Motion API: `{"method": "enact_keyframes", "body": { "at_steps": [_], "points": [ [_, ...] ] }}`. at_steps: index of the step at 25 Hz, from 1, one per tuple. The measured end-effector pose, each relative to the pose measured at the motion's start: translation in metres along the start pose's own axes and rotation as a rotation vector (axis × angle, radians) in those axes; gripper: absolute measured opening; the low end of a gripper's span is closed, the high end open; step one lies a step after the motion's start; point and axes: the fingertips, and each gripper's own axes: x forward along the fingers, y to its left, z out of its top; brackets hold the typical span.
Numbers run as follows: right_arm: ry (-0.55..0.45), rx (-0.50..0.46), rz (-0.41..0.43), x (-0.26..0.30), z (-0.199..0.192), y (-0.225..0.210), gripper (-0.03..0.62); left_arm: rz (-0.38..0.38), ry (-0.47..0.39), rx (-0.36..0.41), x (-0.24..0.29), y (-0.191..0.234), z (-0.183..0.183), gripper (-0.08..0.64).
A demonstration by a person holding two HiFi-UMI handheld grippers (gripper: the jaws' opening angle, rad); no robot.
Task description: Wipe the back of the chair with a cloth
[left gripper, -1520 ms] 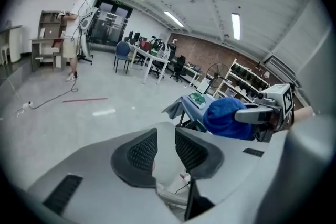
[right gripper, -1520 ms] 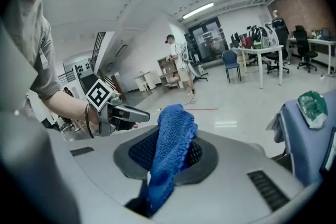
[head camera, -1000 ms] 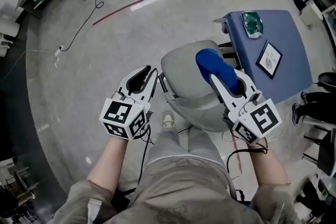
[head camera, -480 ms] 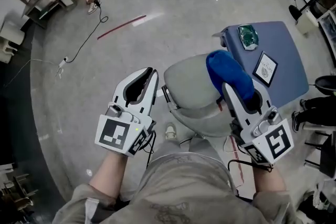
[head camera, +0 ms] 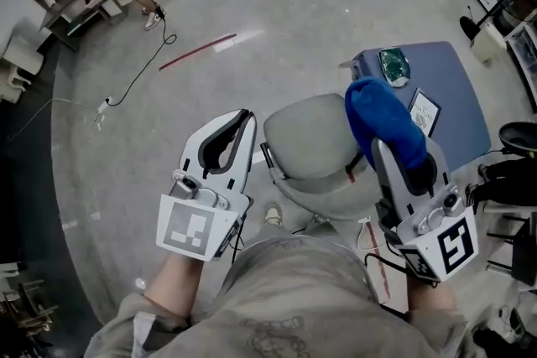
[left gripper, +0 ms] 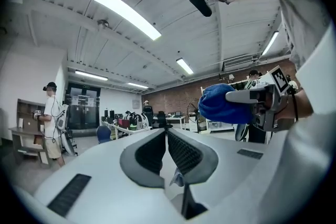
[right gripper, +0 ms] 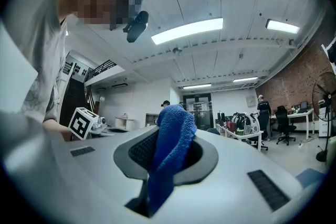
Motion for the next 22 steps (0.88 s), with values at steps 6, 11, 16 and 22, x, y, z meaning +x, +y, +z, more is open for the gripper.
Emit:
{"method": "enact_keyframes", "body": {
  "at_steps": [6,11,16,22],
  "points": [
    [0.028,-0.011,-0.007,-0.014,-0.004,0.003,0.077,-0.003,0.011,-0.003,-0.006,-0.01,-0.001,0.031],
    [0.023,0.03,-0.011,-0.015,-0.009,0.006,0.077,0.011,0.02,0.0,-0.011,-0.008,-0.007,0.031],
    [0.019,0.046,-0.011,-0.016,-0.008,0.009,0.077,0.017,0.025,-0.002,-0.017,-0.01,-0.006,0.031],
    [0.026,-0.011,-0.02,-0.019,-0.009,0.008,0.077,0.025,0.029,0.004,-0.019,-0.01,-0.005,0.031]
  ]
}}
